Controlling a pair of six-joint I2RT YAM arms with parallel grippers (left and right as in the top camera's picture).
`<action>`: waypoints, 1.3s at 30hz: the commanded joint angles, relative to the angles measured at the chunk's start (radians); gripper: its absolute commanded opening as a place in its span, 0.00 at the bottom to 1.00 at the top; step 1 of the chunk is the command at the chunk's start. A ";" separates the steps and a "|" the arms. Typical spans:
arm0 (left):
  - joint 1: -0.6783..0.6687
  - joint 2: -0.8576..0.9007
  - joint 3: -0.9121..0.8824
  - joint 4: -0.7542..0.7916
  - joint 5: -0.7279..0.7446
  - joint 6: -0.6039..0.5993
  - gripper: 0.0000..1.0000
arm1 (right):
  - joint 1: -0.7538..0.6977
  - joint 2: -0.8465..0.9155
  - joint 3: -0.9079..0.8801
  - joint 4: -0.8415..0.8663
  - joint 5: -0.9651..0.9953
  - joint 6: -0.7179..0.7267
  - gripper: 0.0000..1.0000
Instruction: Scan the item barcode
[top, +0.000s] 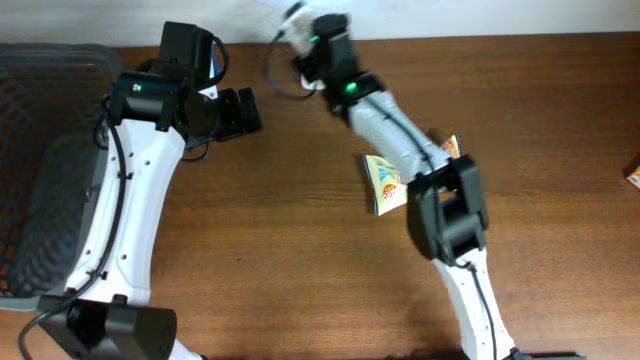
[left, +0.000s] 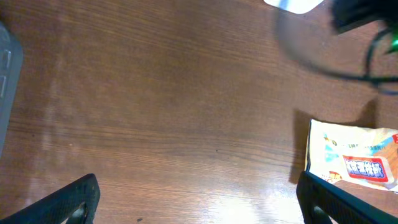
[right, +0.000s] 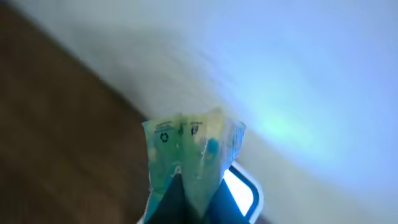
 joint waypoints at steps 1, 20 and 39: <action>0.002 -0.008 -0.002 0.002 0.000 -0.006 0.99 | 0.000 0.025 0.019 0.014 0.201 -0.260 0.04; 0.002 -0.008 -0.002 0.002 0.000 -0.006 0.99 | -0.933 -0.133 0.012 -0.809 0.351 0.700 0.04; 0.000 -0.008 -0.002 0.002 0.000 -0.006 0.99 | -1.093 -0.118 0.011 -1.024 -0.068 0.787 0.31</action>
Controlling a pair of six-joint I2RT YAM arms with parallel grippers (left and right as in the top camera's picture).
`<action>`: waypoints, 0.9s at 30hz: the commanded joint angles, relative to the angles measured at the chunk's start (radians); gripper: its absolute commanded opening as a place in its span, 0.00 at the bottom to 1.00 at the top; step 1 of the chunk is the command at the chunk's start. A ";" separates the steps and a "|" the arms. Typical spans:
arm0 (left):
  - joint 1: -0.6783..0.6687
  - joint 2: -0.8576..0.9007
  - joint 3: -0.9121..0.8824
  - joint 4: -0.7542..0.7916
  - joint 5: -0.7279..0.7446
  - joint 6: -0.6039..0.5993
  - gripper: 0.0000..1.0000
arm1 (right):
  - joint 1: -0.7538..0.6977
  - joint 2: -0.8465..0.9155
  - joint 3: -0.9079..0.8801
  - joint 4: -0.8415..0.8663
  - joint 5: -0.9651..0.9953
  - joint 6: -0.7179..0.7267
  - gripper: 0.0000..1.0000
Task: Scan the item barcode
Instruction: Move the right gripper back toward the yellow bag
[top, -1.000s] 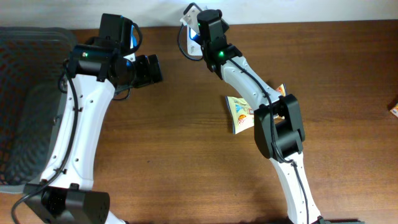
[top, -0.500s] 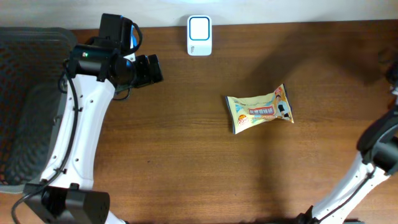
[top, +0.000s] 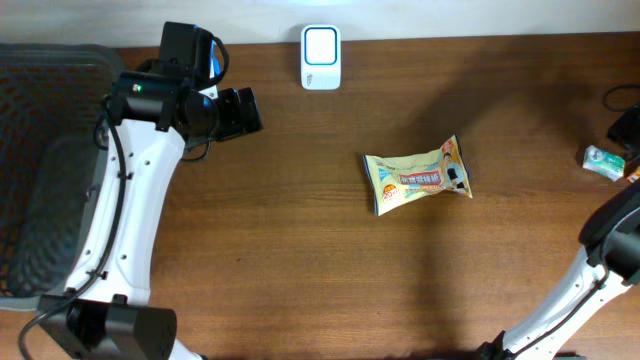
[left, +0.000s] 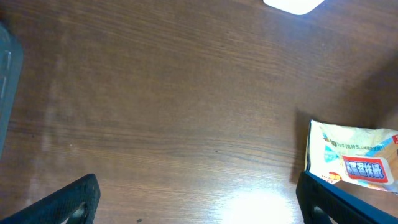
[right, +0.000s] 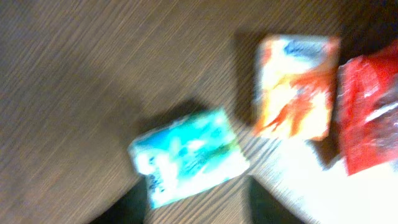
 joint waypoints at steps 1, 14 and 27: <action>0.000 -0.008 -0.002 0.000 0.000 -0.006 0.99 | 0.023 -0.016 -0.003 -0.104 -0.054 0.151 0.26; 0.001 -0.008 -0.002 0.000 0.000 -0.006 0.99 | -0.021 -0.014 -0.297 0.310 0.051 0.150 0.15; 0.001 -0.008 -0.002 0.000 0.000 -0.006 0.99 | 0.265 -0.095 -0.062 -0.450 -0.743 -0.497 0.99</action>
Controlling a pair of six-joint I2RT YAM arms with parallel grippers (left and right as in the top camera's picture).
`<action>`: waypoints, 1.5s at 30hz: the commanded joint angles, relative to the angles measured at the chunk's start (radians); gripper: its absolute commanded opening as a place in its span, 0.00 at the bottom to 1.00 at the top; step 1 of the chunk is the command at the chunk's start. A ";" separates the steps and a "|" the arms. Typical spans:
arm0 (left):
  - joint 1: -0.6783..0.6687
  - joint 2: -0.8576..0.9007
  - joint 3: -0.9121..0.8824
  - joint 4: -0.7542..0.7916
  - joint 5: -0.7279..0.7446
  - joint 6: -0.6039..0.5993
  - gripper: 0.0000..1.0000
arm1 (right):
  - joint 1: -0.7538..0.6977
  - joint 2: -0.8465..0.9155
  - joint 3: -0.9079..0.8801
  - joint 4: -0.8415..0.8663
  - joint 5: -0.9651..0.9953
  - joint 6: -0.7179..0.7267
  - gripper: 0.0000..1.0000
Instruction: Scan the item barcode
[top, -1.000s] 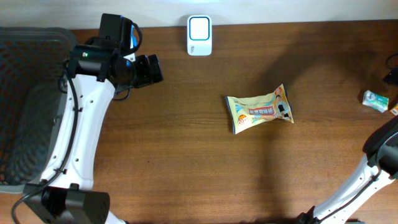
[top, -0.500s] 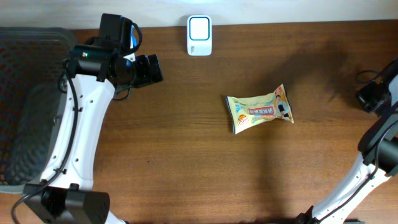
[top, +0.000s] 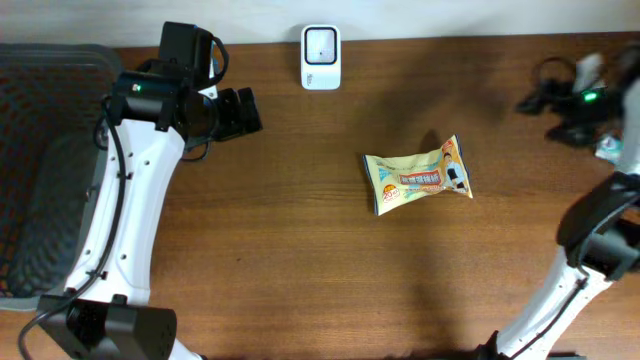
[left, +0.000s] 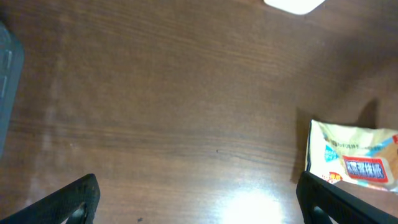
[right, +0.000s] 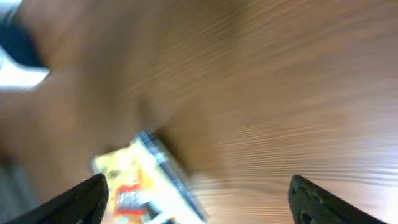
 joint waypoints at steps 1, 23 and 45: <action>0.000 -0.008 -0.002 0.002 0.000 -0.006 0.99 | 0.150 -0.008 -0.185 -0.053 -0.042 -0.222 0.99; 0.000 -0.008 -0.002 0.002 0.000 -0.006 0.99 | 0.696 -0.124 0.104 -0.153 1.202 0.738 0.04; 0.000 -0.008 -0.002 0.002 0.000 -0.006 0.99 | 0.851 -0.074 -0.297 0.317 0.364 0.522 0.18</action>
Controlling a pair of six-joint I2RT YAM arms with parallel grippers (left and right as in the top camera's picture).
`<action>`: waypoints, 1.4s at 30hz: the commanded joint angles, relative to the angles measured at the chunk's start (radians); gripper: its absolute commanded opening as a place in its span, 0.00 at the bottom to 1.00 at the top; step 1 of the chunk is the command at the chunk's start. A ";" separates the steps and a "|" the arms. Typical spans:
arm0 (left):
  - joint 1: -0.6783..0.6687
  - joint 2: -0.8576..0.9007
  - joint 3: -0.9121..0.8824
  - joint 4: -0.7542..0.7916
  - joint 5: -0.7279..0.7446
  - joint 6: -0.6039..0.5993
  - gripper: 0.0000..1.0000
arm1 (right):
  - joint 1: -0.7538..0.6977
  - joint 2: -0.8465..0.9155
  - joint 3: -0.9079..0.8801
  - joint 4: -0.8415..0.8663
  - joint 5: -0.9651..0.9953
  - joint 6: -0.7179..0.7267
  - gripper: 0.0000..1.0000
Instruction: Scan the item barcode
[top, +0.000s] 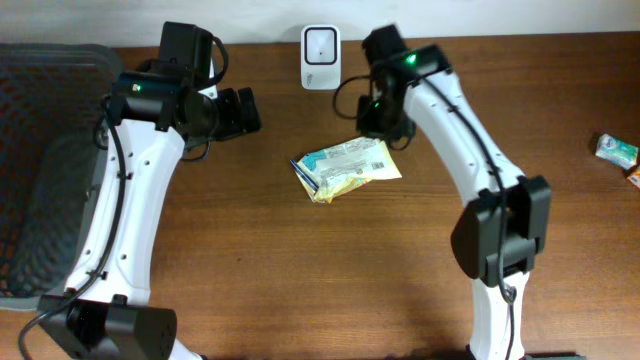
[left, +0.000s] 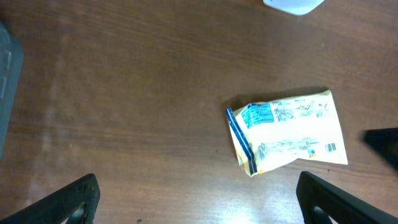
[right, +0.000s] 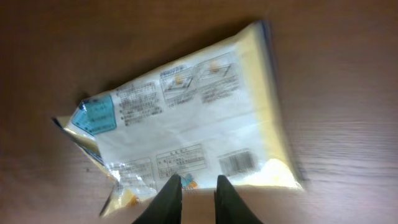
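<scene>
The yellow snack packet lies mid-table with its printed back up. Its barcode shows near one edge. The white scanner stands at the table's far edge, beyond the packet. My right gripper hangs just past the packet's far edge in the overhead view. In its own view the right gripper has its fingers a narrow gap apart over the packet's near edge, with wood showing between them and nothing seen held. My left gripper is wide open and empty, left of the packet.
A dark mesh basket fills the left side. A small green packet and an orange one lie at the right edge. The right arm spans the table right of the packet.
The packet lay front up, right of centre. It now lies further left with its back up. The right gripper was wide open near the far right and now has nearly closed fingers over the packet.
The right gripper held a small green packet at the scanner. Then that packet lay at the right edge beside other packets, out of the gripper. Then the gripper was open, with the yellow packet in its view. Now that packet is turned over, nearer the scanner. The left arm stayed put.
</scene>
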 joint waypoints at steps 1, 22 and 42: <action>0.001 -0.008 -0.002 0.000 0.000 -0.006 0.99 | 0.077 0.008 -0.293 0.239 -0.132 -0.008 0.18; 0.001 -0.008 -0.002 0.000 0.000 -0.006 0.99 | 0.144 -0.045 -0.297 0.148 -0.081 0.004 0.20; 0.001 -0.008 -0.002 0.046 0.004 -0.006 0.99 | -0.187 -0.031 0.037 -0.225 0.169 0.003 0.23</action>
